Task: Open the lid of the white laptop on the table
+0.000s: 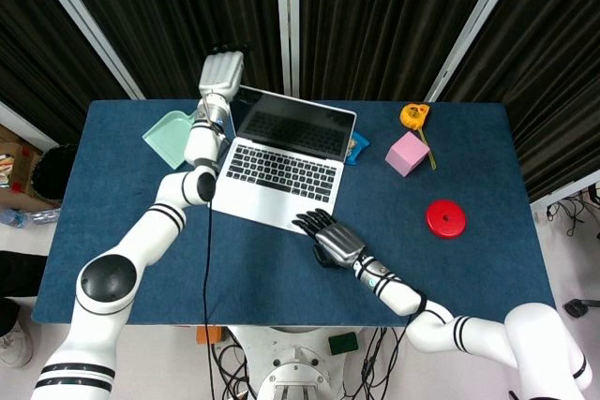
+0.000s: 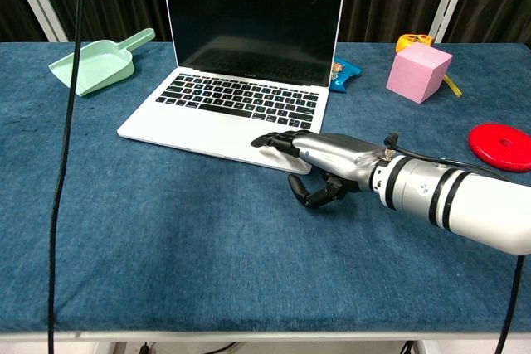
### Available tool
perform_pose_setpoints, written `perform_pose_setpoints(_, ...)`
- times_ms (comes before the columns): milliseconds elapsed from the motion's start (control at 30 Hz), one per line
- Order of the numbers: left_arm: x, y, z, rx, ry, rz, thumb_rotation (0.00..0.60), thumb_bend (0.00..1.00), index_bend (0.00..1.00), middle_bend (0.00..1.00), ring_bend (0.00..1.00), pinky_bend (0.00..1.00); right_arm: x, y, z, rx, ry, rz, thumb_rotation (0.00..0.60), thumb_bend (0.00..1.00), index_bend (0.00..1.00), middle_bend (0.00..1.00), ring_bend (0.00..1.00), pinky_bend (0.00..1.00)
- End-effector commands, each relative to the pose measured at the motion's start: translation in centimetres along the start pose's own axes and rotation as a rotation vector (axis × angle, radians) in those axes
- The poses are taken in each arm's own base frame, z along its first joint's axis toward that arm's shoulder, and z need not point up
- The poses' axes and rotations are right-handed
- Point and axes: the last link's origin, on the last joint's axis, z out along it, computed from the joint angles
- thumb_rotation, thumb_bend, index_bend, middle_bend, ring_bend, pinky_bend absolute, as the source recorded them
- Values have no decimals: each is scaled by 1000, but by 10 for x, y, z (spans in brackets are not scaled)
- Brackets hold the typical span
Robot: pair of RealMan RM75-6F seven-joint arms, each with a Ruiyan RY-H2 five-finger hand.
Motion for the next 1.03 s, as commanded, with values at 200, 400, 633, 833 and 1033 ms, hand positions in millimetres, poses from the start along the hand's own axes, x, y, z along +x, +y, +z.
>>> perform_pose_setpoints(200, 21, -44, -54, -157, 91, 78, 600, 435, 166, 188, 62, 70, 30, 2, -40, 51, 148, -75, 600, 495, 0, 0, 0, 0)
perform_pose_setpoints(400, 35, -96, -121, -159, 127, 84, 600, 429, 166, 188, 62, 70, 52, 9, -84, 20, 231, -145, 600, 327, 0, 0, 0, 0)
perform_pose_setpoints(633, 30, -163, -209, -89, 115, 139, 600, 416, 167, 187, 62, 69, 75, 27, -158, -94, 342, -230, 600, 327, 0, 1, 0, 0)
perform_pose_setpoints(833, 16, -214, -290, -17, 118, 205, 600, 416, 172, 184, 62, 68, 87, 49, -229, -270, 431, -287, 600, 327, 0, 4, 0, 0)
perform_pose_setpoints(1033, 4, -241, -362, 52, 154, 206, 600, 415, 177, 183, 62, 67, 86, 62, -290, -407, 535, -256, 600, 327, 0, 1, 0, 0)
